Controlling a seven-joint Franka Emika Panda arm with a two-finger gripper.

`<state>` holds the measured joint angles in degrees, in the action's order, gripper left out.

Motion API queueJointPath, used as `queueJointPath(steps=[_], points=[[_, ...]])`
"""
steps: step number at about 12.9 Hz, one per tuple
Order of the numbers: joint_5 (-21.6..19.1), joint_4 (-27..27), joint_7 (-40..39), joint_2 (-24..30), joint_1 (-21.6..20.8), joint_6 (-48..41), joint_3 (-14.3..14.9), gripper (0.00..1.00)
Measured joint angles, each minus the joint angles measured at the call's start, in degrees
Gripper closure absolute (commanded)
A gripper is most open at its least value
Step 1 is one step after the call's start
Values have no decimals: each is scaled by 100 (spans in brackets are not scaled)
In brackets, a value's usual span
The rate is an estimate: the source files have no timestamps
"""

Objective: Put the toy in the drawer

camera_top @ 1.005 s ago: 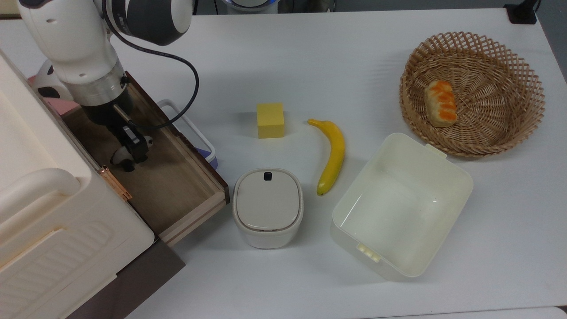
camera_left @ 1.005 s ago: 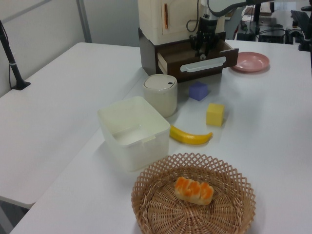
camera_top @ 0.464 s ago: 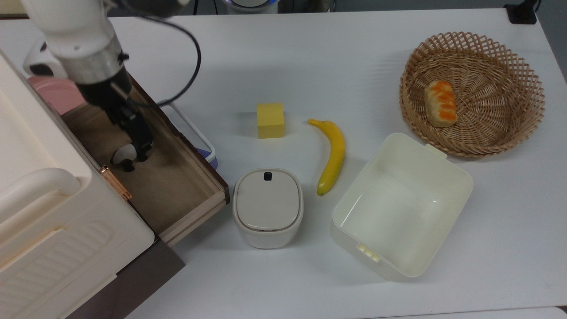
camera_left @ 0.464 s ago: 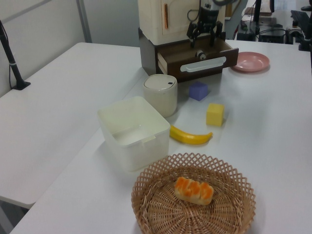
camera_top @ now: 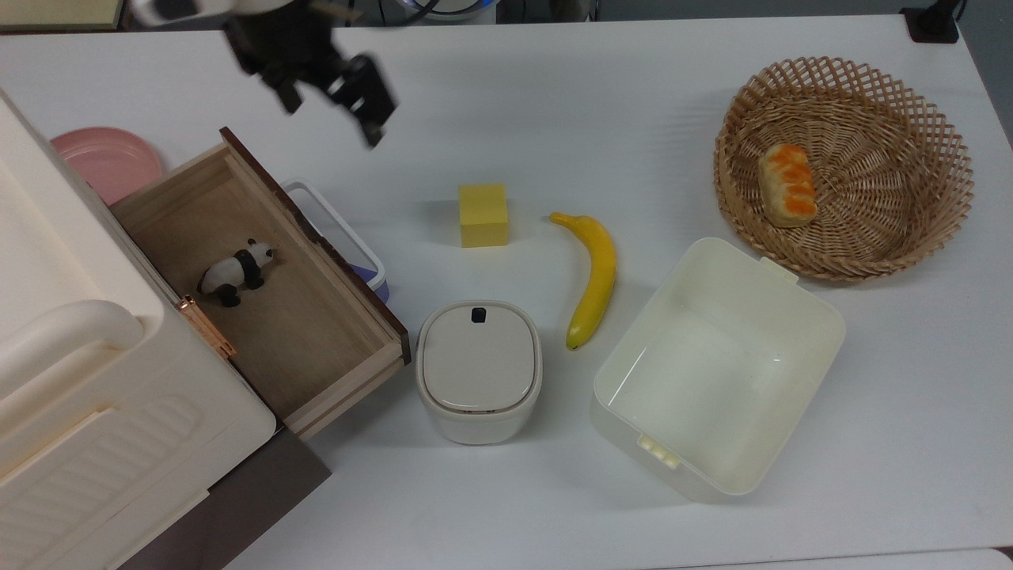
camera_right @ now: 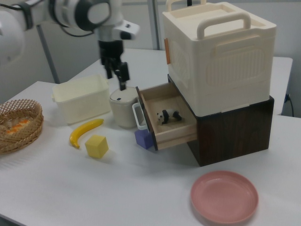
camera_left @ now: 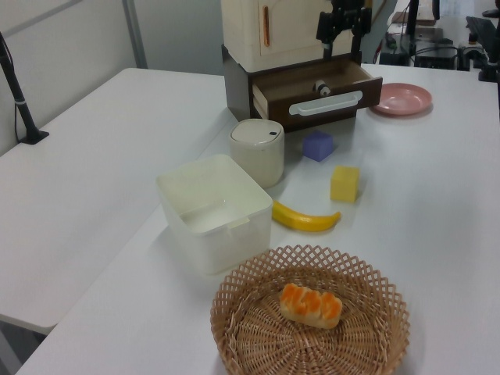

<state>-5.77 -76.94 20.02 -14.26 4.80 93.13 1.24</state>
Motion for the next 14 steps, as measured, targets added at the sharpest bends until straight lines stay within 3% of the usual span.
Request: queueJointPath(steps=[3,5,14], points=[[210,-783,-990,813,-70,-246,-203,0],[422,-1188,-1184,1059,-95,-247,-209,0],[691,-1338,-1792,1045,-109,-246,-203,0]])
